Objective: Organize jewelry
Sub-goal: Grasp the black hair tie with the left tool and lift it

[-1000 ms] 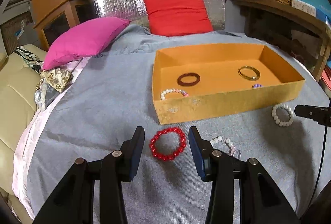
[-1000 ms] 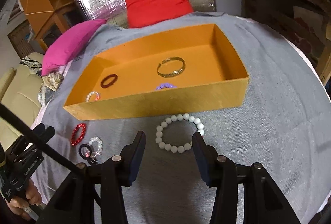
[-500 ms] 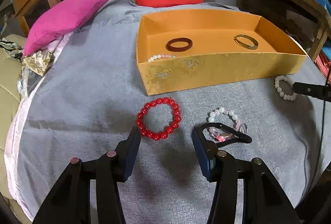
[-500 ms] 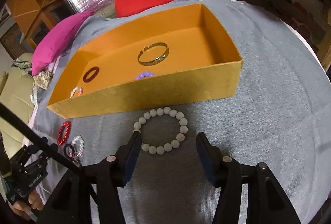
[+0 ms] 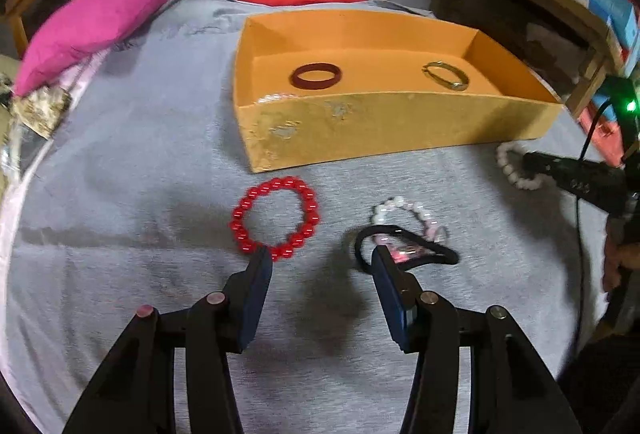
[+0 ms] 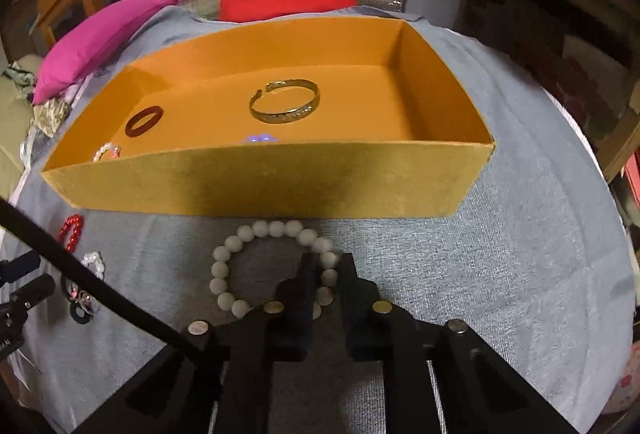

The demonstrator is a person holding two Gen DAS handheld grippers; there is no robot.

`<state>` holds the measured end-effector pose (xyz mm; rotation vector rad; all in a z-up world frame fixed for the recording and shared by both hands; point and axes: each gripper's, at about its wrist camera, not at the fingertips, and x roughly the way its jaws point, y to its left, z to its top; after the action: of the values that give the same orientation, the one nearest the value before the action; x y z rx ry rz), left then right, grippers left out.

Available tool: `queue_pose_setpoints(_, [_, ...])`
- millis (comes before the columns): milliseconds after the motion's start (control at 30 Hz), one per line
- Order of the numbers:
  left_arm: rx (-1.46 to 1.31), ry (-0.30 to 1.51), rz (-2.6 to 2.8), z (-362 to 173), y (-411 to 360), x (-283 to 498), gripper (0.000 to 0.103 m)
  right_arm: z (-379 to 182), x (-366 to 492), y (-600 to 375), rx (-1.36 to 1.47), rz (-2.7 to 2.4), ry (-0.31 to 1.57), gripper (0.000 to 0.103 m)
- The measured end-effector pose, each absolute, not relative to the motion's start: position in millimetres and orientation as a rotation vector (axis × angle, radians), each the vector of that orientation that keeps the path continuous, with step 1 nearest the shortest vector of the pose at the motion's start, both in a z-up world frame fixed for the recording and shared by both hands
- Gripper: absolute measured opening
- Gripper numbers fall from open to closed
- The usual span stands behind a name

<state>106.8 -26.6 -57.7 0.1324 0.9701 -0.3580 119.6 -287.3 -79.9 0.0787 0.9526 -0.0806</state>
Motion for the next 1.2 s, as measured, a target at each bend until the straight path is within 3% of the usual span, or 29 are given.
queue_pose_setpoints(533, [0.198, 0.973, -0.320, -63.5, 8.2, 114.2, 0.053, -83.7, 107.7, -298.2, 0.091, -0.019, 0.981, 0.012])
queue_pose_setpoints(1033, [0.254, 0.938, -0.484, -65.7, -51.4, 115.2, 0.052, -83.3, 103.7, -305.4, 0.128, -0.006, 0.970, 0.012])
queue_pose_setpoints(1200, [0.272, 0.962, -0.528, -73.1, -59.6, 114.8, 0.034, -83.0, 102.1, -309.9, 0.150, 0.005, 0.972, 0.013])
